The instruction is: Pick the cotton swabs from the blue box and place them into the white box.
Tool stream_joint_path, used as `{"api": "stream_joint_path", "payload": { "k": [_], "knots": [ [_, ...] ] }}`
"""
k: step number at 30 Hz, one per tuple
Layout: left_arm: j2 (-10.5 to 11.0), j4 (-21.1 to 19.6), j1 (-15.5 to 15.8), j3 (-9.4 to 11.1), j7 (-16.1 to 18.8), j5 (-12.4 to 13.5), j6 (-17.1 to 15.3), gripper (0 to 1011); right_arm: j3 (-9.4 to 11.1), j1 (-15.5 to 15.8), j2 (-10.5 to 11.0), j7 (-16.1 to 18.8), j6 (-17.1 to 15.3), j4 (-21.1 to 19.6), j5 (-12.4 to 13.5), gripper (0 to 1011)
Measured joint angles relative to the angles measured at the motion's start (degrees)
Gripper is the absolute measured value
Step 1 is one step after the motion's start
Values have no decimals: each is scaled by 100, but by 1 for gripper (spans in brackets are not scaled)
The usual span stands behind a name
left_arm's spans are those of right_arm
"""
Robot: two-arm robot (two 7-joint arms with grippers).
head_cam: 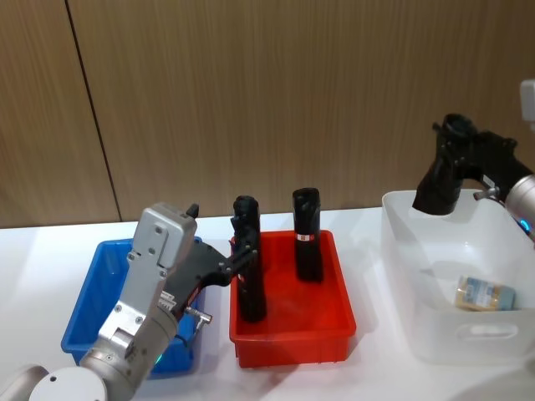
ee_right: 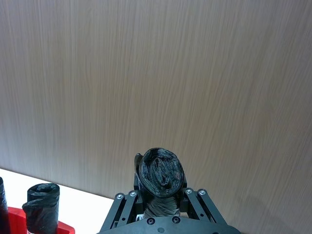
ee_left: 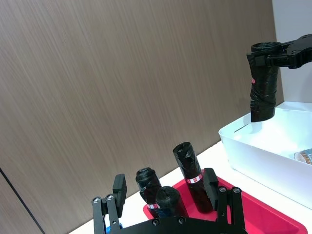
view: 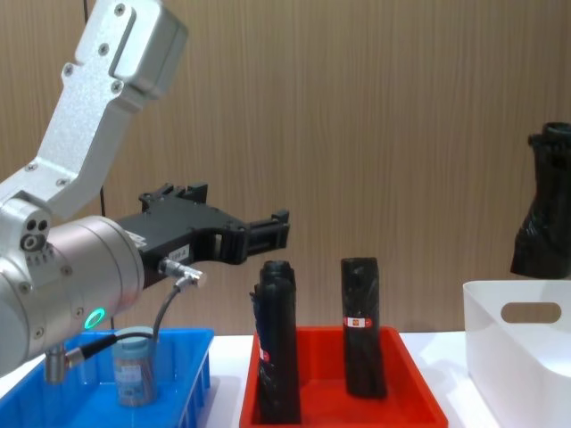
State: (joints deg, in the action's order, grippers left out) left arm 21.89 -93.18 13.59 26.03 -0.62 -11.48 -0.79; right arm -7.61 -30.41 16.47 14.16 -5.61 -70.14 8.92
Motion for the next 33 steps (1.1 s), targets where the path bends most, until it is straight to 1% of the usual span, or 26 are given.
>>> {"api": "stream_joint_path", "payload": {
  "k": [33],
  "knots": [
    [0,0,0,0,0,0,0,1004,3,-1,-3,6,-1,5,-2,360]
  ]
}}
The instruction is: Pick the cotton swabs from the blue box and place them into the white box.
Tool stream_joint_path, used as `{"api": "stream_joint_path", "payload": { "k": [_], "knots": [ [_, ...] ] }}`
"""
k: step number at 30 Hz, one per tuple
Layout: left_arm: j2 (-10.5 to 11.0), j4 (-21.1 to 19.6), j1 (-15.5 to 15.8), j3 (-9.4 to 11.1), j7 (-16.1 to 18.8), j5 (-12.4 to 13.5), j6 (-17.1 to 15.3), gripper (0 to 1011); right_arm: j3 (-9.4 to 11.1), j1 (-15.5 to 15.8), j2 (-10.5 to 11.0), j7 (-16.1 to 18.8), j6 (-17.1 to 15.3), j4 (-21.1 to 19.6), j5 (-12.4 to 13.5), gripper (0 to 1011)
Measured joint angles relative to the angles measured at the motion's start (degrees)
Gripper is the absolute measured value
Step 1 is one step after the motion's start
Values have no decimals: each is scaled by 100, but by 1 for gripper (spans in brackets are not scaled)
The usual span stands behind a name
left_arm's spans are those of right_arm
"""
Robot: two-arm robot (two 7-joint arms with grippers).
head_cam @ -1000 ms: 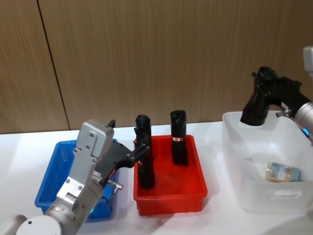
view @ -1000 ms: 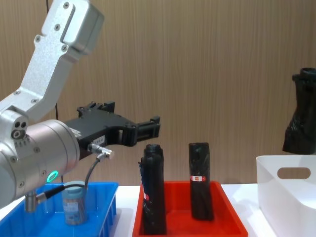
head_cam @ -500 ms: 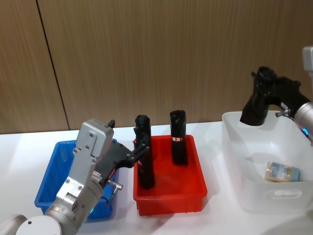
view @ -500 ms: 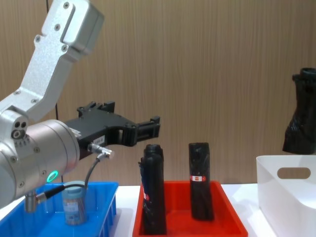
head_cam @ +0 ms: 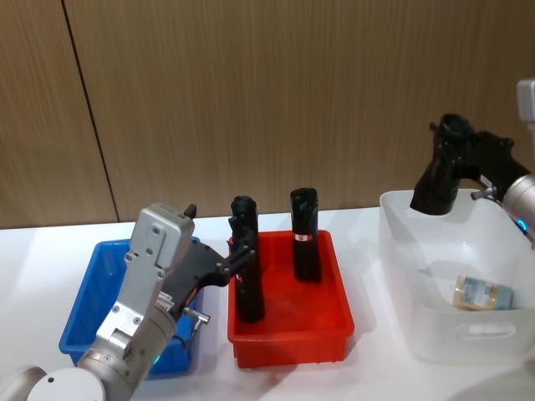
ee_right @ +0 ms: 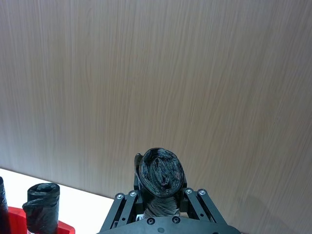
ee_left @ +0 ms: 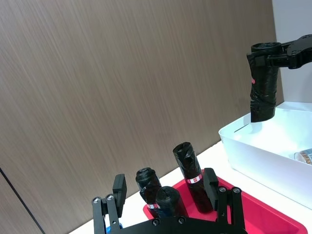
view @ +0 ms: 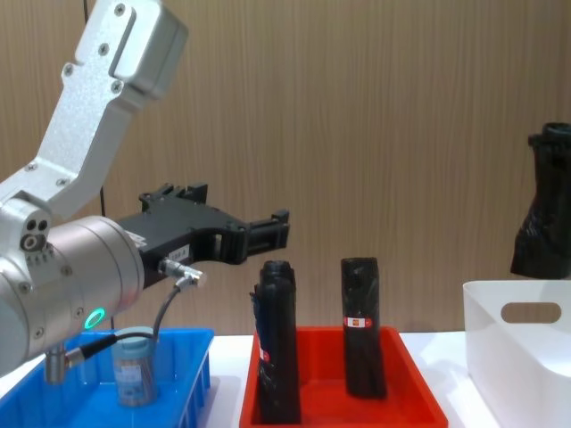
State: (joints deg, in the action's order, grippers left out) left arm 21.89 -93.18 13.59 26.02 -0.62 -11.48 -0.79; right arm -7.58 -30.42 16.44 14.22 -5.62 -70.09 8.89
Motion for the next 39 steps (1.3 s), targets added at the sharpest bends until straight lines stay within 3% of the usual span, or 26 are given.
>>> {"api": "stream_joint_path", "payload": {
  "k": [39],
  "knots": [
    [0,0,0,0,0,0,0,1004,-66,162,-32,155,-205,-159,212,360]
  ]
}}
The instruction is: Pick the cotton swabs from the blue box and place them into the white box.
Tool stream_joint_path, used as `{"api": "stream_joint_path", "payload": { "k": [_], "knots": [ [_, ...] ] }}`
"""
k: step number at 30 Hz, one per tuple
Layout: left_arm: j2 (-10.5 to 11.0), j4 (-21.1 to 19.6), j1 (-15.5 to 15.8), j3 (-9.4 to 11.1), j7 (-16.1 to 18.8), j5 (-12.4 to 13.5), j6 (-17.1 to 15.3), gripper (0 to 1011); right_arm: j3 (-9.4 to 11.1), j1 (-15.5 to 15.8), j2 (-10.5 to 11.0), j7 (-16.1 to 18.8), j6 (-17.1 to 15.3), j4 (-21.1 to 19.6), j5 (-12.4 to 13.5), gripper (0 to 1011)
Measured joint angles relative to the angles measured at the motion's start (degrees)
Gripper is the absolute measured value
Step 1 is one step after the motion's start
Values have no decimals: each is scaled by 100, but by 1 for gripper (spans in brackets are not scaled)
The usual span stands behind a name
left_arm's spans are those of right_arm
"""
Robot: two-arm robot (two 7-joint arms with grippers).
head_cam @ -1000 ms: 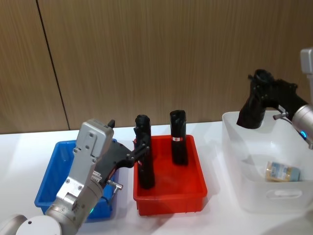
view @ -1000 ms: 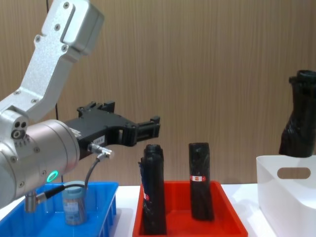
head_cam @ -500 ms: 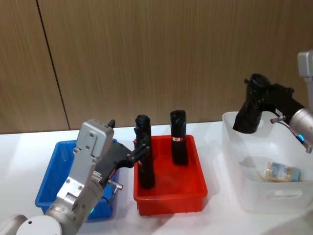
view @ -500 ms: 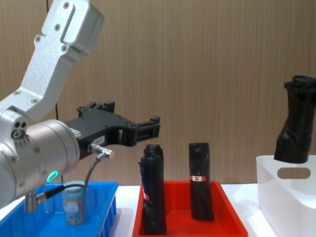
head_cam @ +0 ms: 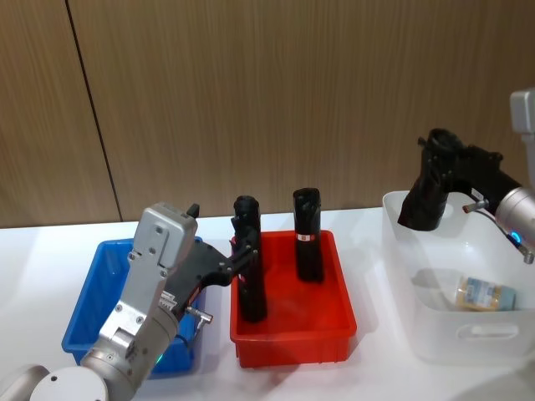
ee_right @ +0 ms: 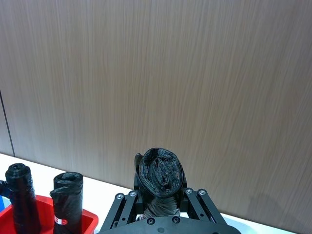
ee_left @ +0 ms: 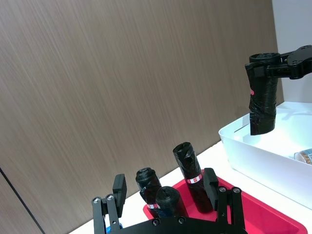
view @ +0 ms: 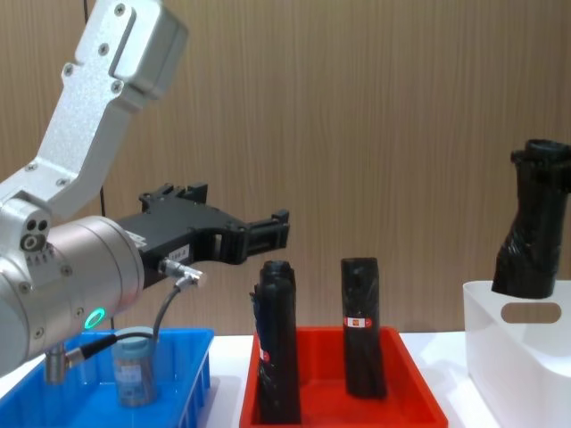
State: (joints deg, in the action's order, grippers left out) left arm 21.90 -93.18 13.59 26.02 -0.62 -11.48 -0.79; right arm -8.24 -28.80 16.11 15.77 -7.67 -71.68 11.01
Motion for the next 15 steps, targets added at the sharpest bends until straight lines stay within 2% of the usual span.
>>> {"api": "stream_joint_path", "payload": {
  "k": [15],
  "knots": [
    [0,0,0,0,0,0,0,1004,-3,7,0,6,-11,-3,15,360]
  ]
}}
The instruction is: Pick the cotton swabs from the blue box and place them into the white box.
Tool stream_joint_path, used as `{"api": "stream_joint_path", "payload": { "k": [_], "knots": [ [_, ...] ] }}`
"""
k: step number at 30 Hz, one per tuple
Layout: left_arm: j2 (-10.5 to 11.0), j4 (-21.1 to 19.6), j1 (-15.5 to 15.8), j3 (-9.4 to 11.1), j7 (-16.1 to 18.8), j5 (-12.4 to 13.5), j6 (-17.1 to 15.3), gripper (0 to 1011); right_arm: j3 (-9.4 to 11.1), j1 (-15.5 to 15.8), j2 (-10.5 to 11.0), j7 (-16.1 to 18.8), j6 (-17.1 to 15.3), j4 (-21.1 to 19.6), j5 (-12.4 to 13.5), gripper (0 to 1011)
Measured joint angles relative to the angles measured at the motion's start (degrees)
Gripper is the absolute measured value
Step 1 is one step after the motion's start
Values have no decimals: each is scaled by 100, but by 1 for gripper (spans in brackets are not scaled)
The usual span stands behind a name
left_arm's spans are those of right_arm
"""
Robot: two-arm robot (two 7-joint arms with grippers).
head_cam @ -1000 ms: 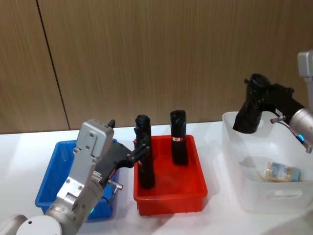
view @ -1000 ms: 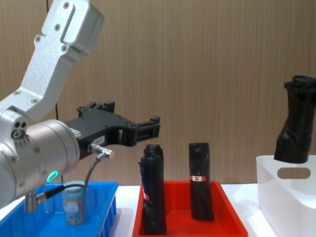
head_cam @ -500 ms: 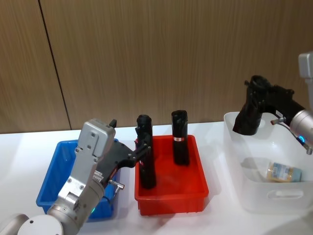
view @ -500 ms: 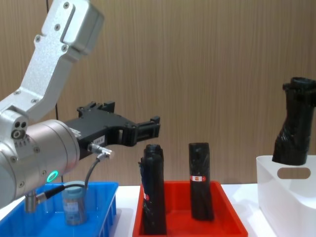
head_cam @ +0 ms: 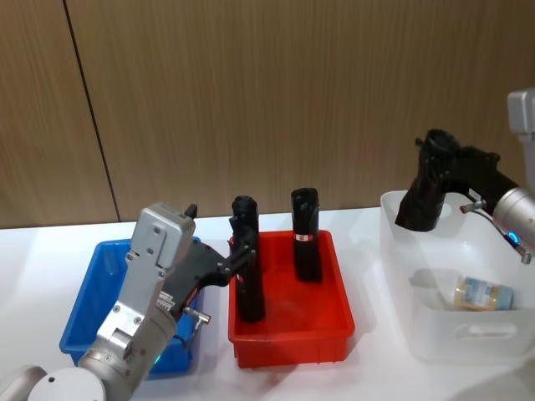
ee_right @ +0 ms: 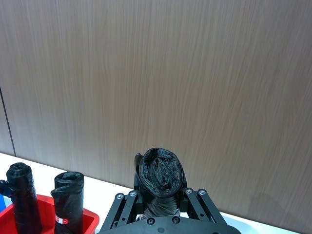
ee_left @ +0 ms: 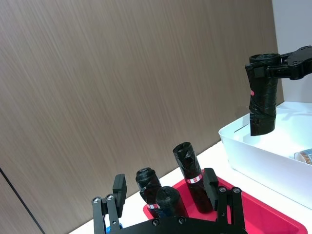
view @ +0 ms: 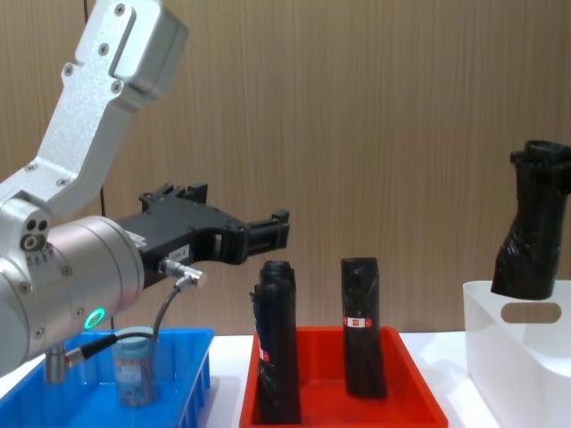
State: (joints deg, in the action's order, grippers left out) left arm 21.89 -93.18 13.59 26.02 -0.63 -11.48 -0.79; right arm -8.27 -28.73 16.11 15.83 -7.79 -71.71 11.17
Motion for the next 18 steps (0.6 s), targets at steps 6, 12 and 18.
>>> {"api": "stream_joint_path", "payload": {
  "k": [6,12,18],
  "knots": [
    [0,0,0,0,0,0,0,1004,0,1,0,1,-1,0,4,360],
    [0,0,0,0,0,0,0,1004,-1,1,0,1,-1,0,4,360],
    [0,0,0,1,0,0,0,1004,-1,2,1,1,-1,0,4,363]
  ]
}}
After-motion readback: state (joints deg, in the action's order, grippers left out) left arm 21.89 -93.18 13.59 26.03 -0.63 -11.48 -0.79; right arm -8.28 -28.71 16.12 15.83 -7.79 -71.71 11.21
